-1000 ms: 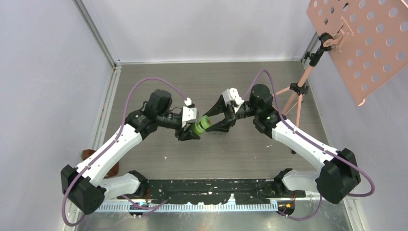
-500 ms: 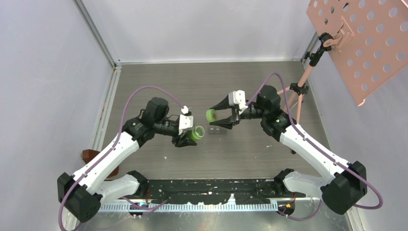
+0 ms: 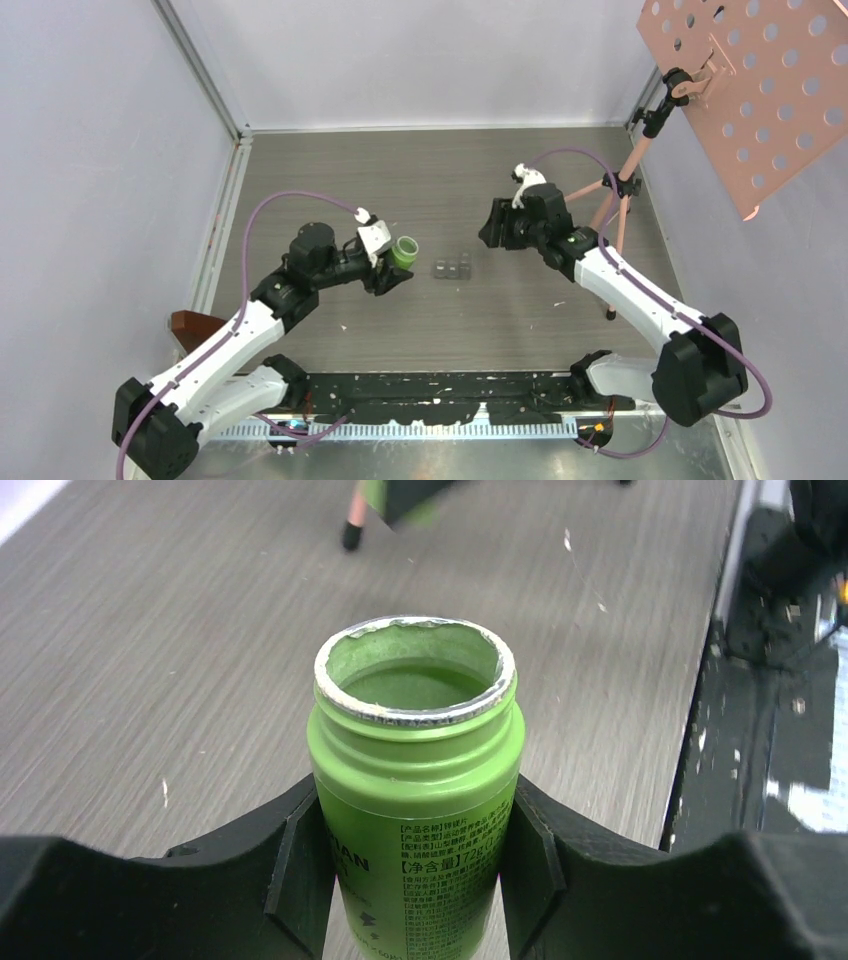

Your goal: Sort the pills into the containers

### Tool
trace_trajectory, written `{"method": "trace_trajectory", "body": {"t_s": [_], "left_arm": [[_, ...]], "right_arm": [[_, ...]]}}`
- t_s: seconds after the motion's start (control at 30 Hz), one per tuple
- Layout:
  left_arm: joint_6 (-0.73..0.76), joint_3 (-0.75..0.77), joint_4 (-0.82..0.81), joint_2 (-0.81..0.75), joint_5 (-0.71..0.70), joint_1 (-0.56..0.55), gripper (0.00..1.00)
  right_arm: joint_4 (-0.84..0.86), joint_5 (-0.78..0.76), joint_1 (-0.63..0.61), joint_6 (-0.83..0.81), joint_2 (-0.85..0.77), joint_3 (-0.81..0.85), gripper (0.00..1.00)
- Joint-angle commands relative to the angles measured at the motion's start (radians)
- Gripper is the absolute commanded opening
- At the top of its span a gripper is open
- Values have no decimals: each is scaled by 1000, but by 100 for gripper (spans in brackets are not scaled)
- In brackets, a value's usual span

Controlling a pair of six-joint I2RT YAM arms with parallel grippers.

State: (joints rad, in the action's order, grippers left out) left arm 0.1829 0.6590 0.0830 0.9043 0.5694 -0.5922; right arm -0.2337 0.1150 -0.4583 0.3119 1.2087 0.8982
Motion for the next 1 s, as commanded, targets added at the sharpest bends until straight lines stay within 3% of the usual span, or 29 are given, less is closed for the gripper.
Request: {"method": "trace_trajectory", "body": {"t_s": [0.0, 0.1, 0.2, 0.33, 0.43, 0.67, 0.73, 0.97], "left_arm": [[-209, 9, -181, -50, -202, -18, 0], [-305, 7, -170, -57, -307, -18, 0], [-350, 18, -141, -46, -314, -18, 0], [-203, 18, -135, 1, -82, -24, 0], [-137, 14, -140, 23, -84, -37, 0], [50, 50, -92, 97, -41, -39, 0], [92, 75, -49, 126, -30, -42, 0], [163, 147, 46, 230, -10, -57, 0]], "right_arm": [[-121, -200, 12, 254, 30, -84, 5], [-143, -242, 13, 320, 59, -101, 5], [-129, -236, 13, 342, 82, -133, 5], [-116, -225, 13, 359, 111, -160, 12], [-87, -209, 13, 356, 117, -184, 21], [-64, -211, 13, 361, 193, -196, 22], [-55, -216, 13, 365, 213, -198, 26], [-43, -224, 12, 328, 187, -176, 58]]}}
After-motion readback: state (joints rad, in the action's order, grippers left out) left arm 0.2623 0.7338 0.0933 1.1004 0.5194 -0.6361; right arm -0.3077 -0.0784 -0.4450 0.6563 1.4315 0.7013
